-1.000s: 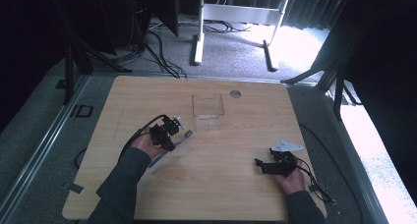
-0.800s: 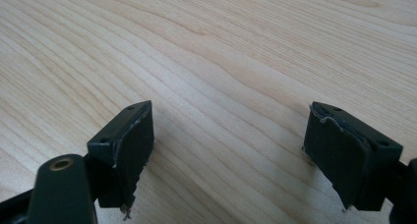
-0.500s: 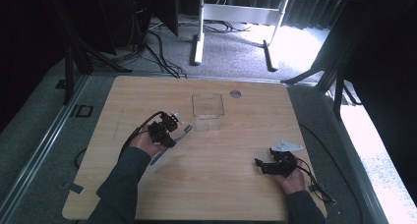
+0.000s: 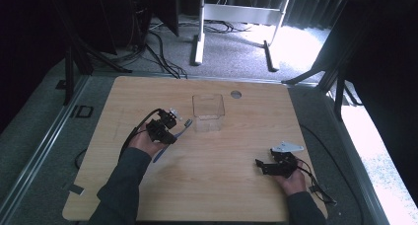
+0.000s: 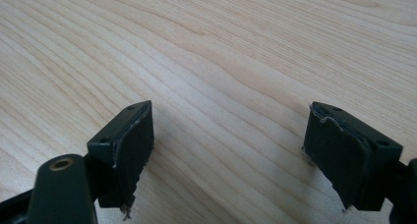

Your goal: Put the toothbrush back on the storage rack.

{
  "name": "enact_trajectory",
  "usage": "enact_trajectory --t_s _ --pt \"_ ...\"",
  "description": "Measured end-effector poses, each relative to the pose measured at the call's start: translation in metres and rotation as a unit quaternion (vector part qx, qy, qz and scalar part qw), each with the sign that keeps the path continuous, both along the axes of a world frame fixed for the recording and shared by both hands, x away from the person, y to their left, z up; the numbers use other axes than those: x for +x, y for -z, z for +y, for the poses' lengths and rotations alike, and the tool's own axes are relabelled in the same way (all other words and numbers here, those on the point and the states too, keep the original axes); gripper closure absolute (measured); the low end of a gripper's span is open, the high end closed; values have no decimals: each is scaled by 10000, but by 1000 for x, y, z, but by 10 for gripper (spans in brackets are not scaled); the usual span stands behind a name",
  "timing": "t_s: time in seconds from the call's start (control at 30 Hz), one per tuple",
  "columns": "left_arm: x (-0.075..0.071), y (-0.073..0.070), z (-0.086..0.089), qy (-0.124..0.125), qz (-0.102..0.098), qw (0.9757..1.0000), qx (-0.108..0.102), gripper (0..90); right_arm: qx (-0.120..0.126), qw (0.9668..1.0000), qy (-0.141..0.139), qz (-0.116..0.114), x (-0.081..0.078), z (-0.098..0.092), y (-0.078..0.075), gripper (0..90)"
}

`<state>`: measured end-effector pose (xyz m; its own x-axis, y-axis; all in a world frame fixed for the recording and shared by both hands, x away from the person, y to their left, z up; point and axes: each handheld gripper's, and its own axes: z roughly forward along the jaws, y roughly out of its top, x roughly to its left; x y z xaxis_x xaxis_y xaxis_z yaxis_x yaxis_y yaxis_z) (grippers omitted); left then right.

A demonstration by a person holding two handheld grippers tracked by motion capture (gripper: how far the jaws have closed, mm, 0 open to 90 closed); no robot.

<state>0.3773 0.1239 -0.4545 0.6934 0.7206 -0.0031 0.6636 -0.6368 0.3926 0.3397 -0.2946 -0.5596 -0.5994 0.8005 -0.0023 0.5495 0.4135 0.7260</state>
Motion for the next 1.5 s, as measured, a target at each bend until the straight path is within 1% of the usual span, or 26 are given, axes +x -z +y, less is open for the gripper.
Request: enact_trajectory --t_s 0.03,0.07,0.23,0.33,0.53,0.73,1.03,1.3,1.5 --pt "0 0 0 0 0 10000 0 820 0 10000 0 0 0 0 0 187" --pt "-1 -1 0 -57 -50 10000 -39 820 -1 10000 -1 -3 0 0 0 187" --pt "-1 -4 1 -77 -130 9999 -64 820 0 10000 1 1 0 0 0 187" --pt "-1 -5 3 -167 -231 9995 -141 820 0 10000 1 0 0 0 0 187" --pt "-3 -9 4 -234 -342 9988 -255 820 1 10000 1 1 0 0 0 187" --pt "-3 -11 6 -295 -388 9980 -410 820 0 10000 2 2 0 0 0 187" --pt "-4 -16 6 -318 -515 9969 -498 820 1 10000 3 3 0 0 0 187" --pt "-5 -18 7 -439 -716 9944 -647 820 1 10000 4 4 0 0 0 187" --pt "-5 -19 7 -515 -808 9928 -725 820 1 10000 4 4 0 0 0 187"
